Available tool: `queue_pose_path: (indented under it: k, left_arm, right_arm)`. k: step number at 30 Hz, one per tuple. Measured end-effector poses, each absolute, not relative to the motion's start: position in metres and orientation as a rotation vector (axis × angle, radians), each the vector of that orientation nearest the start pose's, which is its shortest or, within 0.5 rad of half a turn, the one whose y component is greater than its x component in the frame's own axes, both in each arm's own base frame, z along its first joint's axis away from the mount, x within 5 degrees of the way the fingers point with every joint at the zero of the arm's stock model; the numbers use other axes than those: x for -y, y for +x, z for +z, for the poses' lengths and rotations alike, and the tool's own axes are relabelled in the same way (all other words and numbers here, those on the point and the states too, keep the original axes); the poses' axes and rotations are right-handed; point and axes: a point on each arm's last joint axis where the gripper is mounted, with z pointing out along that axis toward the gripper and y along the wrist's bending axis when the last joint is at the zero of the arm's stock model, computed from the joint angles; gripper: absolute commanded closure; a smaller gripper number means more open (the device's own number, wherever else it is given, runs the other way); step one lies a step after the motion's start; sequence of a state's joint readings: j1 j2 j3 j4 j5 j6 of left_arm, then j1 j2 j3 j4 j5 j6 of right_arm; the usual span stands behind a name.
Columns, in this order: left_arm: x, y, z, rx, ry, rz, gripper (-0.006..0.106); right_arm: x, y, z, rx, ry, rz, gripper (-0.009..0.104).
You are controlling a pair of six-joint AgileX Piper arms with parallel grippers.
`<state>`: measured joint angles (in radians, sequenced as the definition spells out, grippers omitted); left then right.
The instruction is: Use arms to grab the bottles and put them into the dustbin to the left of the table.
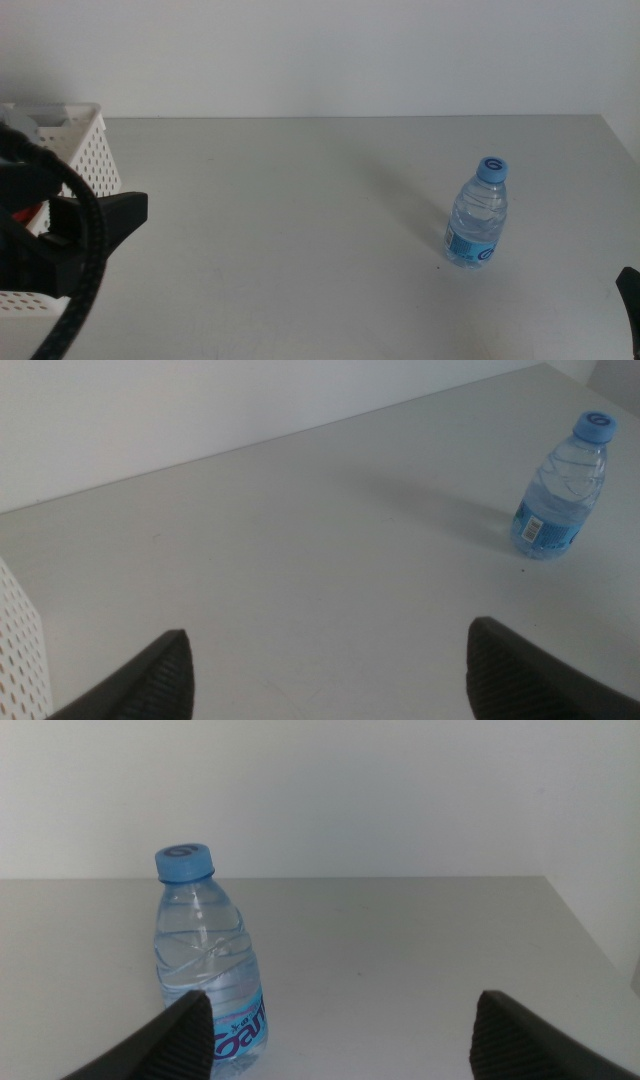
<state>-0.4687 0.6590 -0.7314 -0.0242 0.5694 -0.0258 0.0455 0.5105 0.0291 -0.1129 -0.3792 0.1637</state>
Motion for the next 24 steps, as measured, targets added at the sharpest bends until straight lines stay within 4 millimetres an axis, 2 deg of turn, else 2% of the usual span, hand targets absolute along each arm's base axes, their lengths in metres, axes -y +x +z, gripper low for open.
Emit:
queue_pose_path:
  k: [7, 12, 24]
  left_arm:
    - [0.059, 0.114, 0.352, -1.951, 0.427, -0.346, 0.007]
    - [0.059, 0.114, 0.352, -1.951, 0.427, -0.346, 0.007]
    - [0.059, 0.114, 0.352, -1.951, 0.427, -0.346, 0.007]
  right_arm:
    - [-0.011, 0.111, 0.189, -1.718, -0.026, 0.138, 0.03]
    - [-0.016, 0.119, 0.181, -1.767, -0.11, 0.146, 0.03]
    - [-0.034, 0.134, 0.184, -1.614, -0.274, 0.297, 0.03]
